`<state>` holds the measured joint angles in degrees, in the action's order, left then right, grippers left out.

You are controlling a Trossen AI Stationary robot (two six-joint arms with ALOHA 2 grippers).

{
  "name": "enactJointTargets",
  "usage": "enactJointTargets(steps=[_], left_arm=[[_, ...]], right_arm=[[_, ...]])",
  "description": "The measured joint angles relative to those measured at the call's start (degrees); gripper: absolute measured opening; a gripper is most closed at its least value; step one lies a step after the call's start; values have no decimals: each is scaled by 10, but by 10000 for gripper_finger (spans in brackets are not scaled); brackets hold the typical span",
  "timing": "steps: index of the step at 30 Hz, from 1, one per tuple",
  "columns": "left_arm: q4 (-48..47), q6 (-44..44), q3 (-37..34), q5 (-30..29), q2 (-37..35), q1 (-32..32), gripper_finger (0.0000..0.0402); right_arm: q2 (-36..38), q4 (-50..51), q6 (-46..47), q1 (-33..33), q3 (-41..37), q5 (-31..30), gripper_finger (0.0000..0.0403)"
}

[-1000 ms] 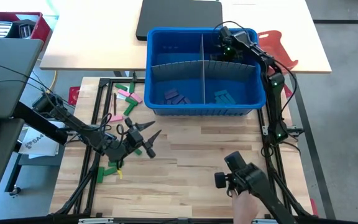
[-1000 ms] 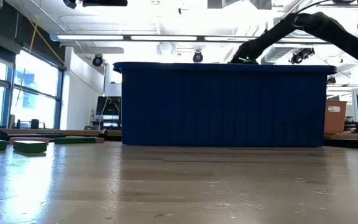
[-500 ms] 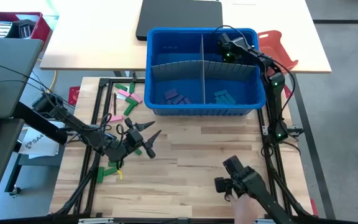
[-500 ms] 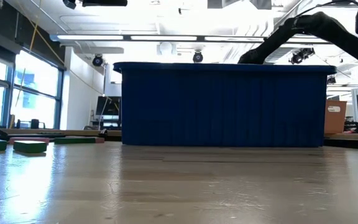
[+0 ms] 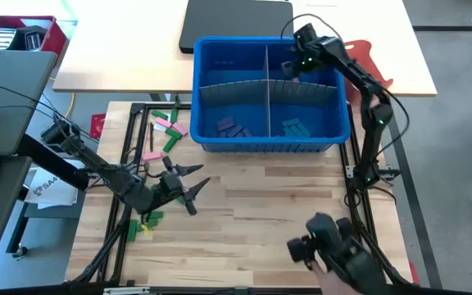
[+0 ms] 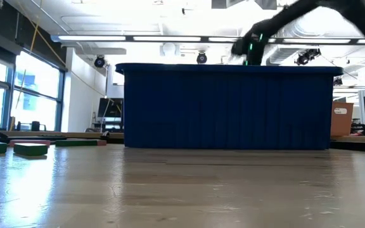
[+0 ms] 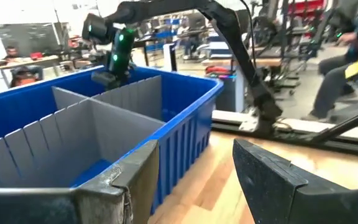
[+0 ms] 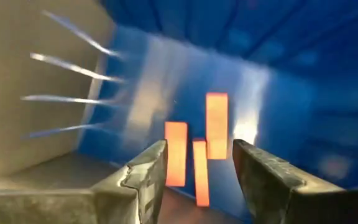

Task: Sort blocks
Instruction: Put the pink block into the top right of the blue bin

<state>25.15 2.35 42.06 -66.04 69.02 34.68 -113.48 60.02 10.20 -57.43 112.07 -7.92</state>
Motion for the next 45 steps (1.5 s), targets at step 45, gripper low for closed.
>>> enactJointTargets(steps=[45], left_arm=[[-907, -167, 3, 491, 95, -667, 200]], right_arm=[[558, -571, 33, 726, -691, -34, 179]])
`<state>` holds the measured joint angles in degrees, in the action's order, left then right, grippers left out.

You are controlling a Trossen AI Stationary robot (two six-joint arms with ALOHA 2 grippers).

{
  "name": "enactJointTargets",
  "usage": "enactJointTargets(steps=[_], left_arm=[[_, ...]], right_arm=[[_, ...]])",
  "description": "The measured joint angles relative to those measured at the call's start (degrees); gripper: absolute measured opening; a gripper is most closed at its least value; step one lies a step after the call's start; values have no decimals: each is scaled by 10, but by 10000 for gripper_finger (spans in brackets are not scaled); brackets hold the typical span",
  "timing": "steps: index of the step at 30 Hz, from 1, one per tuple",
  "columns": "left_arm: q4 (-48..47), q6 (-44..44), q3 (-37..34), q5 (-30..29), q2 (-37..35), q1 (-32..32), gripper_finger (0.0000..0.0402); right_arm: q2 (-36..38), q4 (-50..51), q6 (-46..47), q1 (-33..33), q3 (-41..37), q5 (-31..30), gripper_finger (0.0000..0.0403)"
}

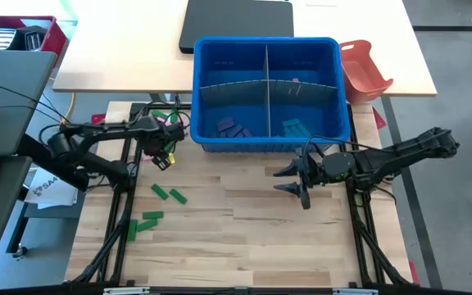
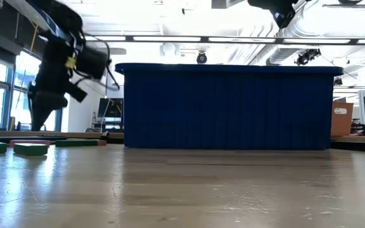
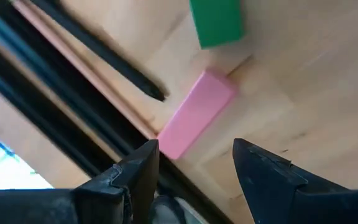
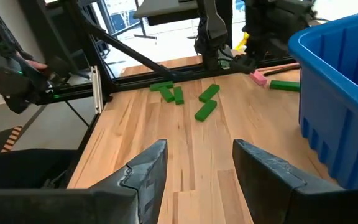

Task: Sort blocks
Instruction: Put the pink block into the top right of the blue bin

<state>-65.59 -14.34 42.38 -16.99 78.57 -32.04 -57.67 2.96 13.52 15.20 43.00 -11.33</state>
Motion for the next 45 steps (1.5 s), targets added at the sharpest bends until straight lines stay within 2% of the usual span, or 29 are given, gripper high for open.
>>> enactJointTargets(steps=[5, 13, 23, 30, 36, 45], left_arm=[[-1, 9, -1, 12, 63, -29, 200], [0, 11, -1, 15, 149, -29, 200], [-4, 27, 2, 31, 196, -18, 200], [-26, 31, 14, 81, 194, 36, 200], [-28, 28, 16, 121, 194, 107, 200], [-25, -35, 16, 146, 193, 213, 200]], right_arm=[[0, -4, 0, 0, 0, 0, 179], [0, -6, 0, 0, 0, 0, 179], [0, -6, 0, 0, 0, 0, 179], [0, -6, 0, 0, 0, 0, 179], [0, -6, 7, 0, 0, 0, 179], [0, -6, 8, 0, 0, -1, 179]])
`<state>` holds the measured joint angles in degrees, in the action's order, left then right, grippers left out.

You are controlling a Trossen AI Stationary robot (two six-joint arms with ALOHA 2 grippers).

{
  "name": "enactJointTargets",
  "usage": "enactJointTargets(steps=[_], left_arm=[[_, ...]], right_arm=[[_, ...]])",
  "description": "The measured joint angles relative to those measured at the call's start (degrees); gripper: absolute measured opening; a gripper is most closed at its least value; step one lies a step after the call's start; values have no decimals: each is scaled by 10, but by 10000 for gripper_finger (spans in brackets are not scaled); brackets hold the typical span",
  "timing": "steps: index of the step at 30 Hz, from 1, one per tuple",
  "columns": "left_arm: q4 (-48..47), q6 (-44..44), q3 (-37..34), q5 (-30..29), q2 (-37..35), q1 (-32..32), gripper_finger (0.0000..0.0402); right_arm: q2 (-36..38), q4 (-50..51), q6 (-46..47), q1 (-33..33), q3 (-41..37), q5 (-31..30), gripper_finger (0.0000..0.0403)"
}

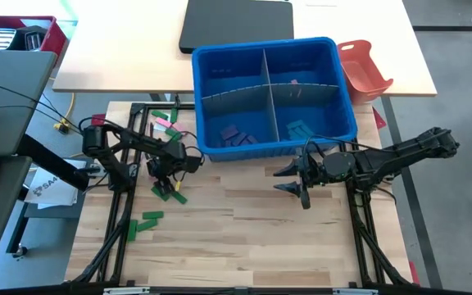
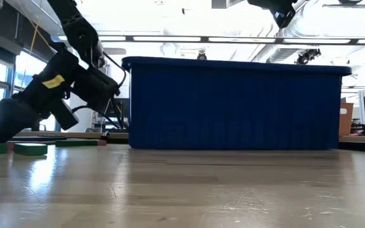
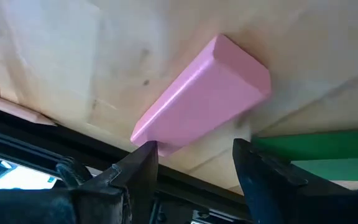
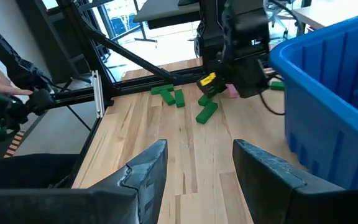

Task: Sort blocks
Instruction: Put the pink block into the top right of the blue bin

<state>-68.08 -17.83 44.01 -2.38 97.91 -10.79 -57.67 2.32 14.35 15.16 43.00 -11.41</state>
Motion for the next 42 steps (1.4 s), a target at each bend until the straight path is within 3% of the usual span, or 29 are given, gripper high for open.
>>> enactJointTargets(steps=[8, 12, 19, 23, 30, 34, 42], left_arm=[[14, -56, 0, -62, 0, 30, 200], [20, -27, 0, -68, 0, 30, 200], [17, -29, 0, -82, 0, 30, 200], [17, -36, 0, -82, 0, 30, 200], [18, -36, 0, -84, 0, 30, 200], [19, -35, 0, -85, 0, 30, 200], [19, -36, 0, -87, 0, 30, 200]], right_arm=[[0, 0, -4, 0, 0, -36, 179], [-11, -4, -83, -2, 0, -47, 179], [-139, -130, -287, -39, 11, -79, 179], [-211, -65, -323, -81, 95, -134, 177], [-321, 127, -328, -168, 268, -52, 177], [-364, 196, -323, -201, 334, 29, 172], [-391, 239, -315, -231, 367, 113, 89]])
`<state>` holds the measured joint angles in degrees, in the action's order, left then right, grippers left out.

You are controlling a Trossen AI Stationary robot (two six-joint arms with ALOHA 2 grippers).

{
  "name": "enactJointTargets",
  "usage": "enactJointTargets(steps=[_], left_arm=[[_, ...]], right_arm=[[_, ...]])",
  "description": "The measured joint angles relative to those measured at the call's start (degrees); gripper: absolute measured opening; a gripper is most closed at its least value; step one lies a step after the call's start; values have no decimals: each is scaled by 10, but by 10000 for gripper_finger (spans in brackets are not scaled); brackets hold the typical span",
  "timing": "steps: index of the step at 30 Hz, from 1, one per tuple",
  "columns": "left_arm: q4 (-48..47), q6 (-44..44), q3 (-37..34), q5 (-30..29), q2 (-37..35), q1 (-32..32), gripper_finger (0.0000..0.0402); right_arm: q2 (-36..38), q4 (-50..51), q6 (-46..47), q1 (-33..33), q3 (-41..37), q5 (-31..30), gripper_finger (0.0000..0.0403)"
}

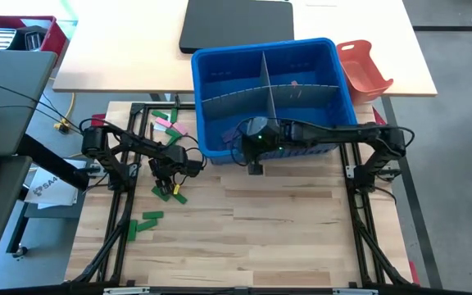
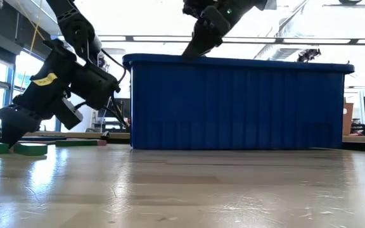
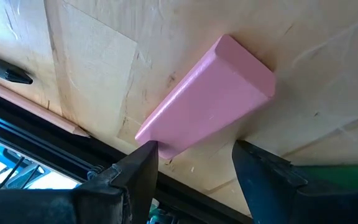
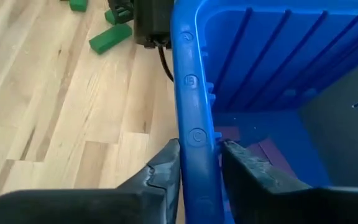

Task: Sort blocks
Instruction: Put the pink block into the top right of the blue bin

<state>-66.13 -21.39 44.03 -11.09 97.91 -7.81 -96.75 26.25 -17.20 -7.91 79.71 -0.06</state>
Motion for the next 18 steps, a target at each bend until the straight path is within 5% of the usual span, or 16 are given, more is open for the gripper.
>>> enactJointTargets(steps=[6, 18], left_arm=[[1, -7, 0, 0, 0, 0, 200], [3, -62, -1, 13, 0, 7, 200]], right_arm=[[0, 9, -43, -7, 1, -52, 75], [-1, -8, -120, -56, 0, -65, 73]])
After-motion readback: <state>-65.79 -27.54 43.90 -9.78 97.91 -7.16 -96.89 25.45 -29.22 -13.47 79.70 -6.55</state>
